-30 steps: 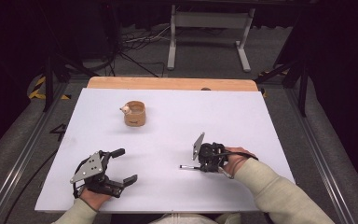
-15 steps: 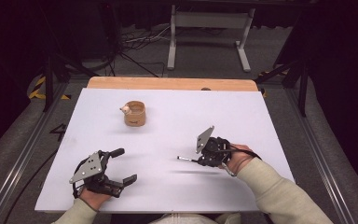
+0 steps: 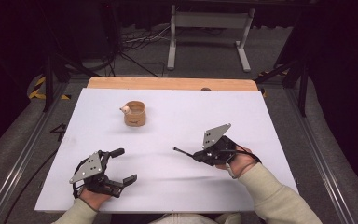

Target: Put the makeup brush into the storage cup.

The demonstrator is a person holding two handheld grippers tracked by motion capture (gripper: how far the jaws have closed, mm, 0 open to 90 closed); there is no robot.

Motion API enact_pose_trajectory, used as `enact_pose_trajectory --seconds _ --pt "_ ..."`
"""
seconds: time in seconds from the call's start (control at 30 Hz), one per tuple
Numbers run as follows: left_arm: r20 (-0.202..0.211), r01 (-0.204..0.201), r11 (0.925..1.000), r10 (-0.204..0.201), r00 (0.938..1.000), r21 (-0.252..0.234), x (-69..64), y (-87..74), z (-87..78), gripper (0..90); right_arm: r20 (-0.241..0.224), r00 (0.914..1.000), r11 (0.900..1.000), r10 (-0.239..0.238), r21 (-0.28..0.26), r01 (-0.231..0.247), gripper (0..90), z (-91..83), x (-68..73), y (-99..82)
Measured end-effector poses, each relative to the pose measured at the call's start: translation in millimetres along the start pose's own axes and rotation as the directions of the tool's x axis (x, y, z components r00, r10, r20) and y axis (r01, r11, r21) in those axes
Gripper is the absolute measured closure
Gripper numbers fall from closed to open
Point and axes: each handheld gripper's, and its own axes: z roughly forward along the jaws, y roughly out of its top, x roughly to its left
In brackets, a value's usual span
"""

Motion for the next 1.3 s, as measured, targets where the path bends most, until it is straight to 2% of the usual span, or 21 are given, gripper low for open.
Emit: enact_pose_trajectory --seconds 0.03,0.1,0.13,0.2,0.27,0.3,0.47,0.57,0.7,0.9,0.97,1.03,1.07,1.13,1.2,1.3 --pt "-0.004 0.000 1.0000 -0.001 1.0000 -0.004 0.2 -0.1 0.0 1.7 0.011 0.9999 0.9990 0.007 -0.045 -0.007 83.8 -2.4 0.6 -1.4" --pt "-0.005 -0.001 1.0000 0.001 1.0000 -0.003 0.4 0.0 -0.2 1.7 0.013 0.9998 0.9980 0.012 -0.062 -0.011 83.8 -3.2 1.1 -1.9" --pt "-0.006 -0.001 1.0000 0.001 1.0000 -0.004 0.4 -0.1 0.0 1.7 0.012 0.9997 0.9946 0.022 -0.102 -0.021 83.7 -4.8 1.5 -3.6" --pt "-0.006 -0.001 1.0000 0.001 1.0000 -0.005 0.2 0.0 -0.1 1.7 0.014 0.9996 0.9933 0.023 -0.113 -0.021 83.8 -5.4 1.8 -4.4" --pt "-0.008 -0.003 1.0000 0.003 1.0000 -0.006 0.4 -0.1 -0.1 1.5 0.011 0.9992 0.9853 0.039 -0.167 -0.037 83.8 -6.3 2.6 -8.0" --pt "-0.009 -0.002 1.0000 0.002 1.0000 -0.006 0.6 -0.1 0.0 1.5 0.011 0.9992 0.9853 0.039 -0.167 -0.037 83.8 -6.3 2.6 -8.0" --pt "-0.018 0.001 1.0000 -0.001 0.9998 -0.006 1.0 -0.4 -0.1 1.5 0.008 0.9989 0.9629 0.046 -0.267 -0.043 83.8 -6.2 4.8 -12.7" --pt "-0.019 0.000 1.0000 0.000 0.9998 -0.007 1.0 -0.5 0.0 1.4 0.009 0.9986 0.9514 0.053 -0.304 -0.048 83.8 -4.3 6.6 -14.0" --pt "-0.018 -0.011 0.9999 0.011 0.9998 -0.009 0.7 -0.3 -0.3 1.5 0.008 0.9976 0.9267 0.068 -0.371 -0.060 83.8 -0.4 8.6 -17.1" --pt "-0.024 -0.038 0.9983 0.037 0.9990 -0.043 0.2 -0.5 -1.0 1.6 0.010 0.9973 0.8876 0.073 -0.457 -0.061 83.8 2.9 10.7 -20.2" --pt "-0.027 -0.047 0.9979 0.046 0.9986 -0.044 -0.3 -0.3 -1.0 1.7 0.013 0.9975 0.8735 0.070 -0.484 -0.055 83.7 4.0 11.4 -21.1" --pt "-0.031 -0.055 0.9972 0.054 0.9981 -0.050 -0.1 -0.4 -0.9 1.6 0.008 0.9978 0.8550 0.066 -0.516 -0.053 83.8 6.4 12.8 -22.6" --pt "-0.031 -0.055 0.9972 0.054 0.9981 -0.050 -0.1 -0.4 -0.9 1.6 0.008 0.9978 0.8550 0.066 -0.516 -0.053 83.8 6.4 12.8 -22.6" --pt "-0.027 -0.052 0.9974 0.051 0.9983 -0.050 0.7 -0.4 -1.1 1.6 0.010 0.9973 0.8377 0.073 -0.543 -0.055 83.7 10.1 15.2 -25.3" --pt "-0.028 -0.037 0.9982 0.036 0.9990 -0.047 0.7 -0.7 -1.1 1.0 0.016 0.9976 0.8323 0.067 -0.552 -0.047 83.8 15.0 17.3 -26.8" --pt "-0.024 -0.025 0.9990 0.024 0.9994 -0.037 1.5 -0.5 -1.0 1.0 0.022 0.9979 0.8171 0.061 -0.575 -0.038 83.8 20.3 19.7 -27.7"
